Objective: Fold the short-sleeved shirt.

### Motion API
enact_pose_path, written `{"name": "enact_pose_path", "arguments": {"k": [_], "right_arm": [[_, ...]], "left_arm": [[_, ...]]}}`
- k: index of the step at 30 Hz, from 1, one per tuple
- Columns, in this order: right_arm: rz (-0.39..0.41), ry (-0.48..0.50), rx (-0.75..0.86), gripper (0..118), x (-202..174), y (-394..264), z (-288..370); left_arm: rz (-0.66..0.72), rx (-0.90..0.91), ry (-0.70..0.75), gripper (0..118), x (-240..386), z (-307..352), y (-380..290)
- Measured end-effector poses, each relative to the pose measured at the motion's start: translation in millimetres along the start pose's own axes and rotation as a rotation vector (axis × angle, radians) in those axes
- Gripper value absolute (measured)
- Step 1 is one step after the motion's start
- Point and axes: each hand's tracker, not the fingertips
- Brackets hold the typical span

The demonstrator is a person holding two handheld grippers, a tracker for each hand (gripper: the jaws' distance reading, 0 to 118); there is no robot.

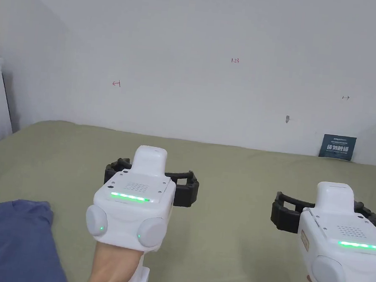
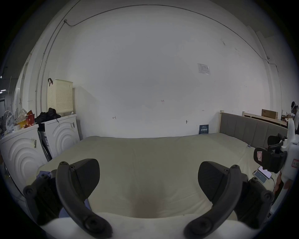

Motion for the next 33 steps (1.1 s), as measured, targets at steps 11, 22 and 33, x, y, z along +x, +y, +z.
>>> {"name": "enact_pose_path", "arguments": {"k": [11, 22, 33], "right_arm": [[0.0, 0.009, 0.006, 118, -1.8, 2.1, 0.6], [-0.002, -0.007, 0.011, 118, 4.2, 2.9, 1.6], [-0.01, -0.023, 0.026, 118, 4.4, 1.7, 0.6]], "left_arm": [[-0.001, 0.006, 0.002, 118, -0.2, 0.8, 1.5], [-0.002, 0.007, -0.003, 118, 2.1, 0.1, 2.1], [0.005, 0.004, -0.003, 118, 1.2, -0.4, 1.9]]}}
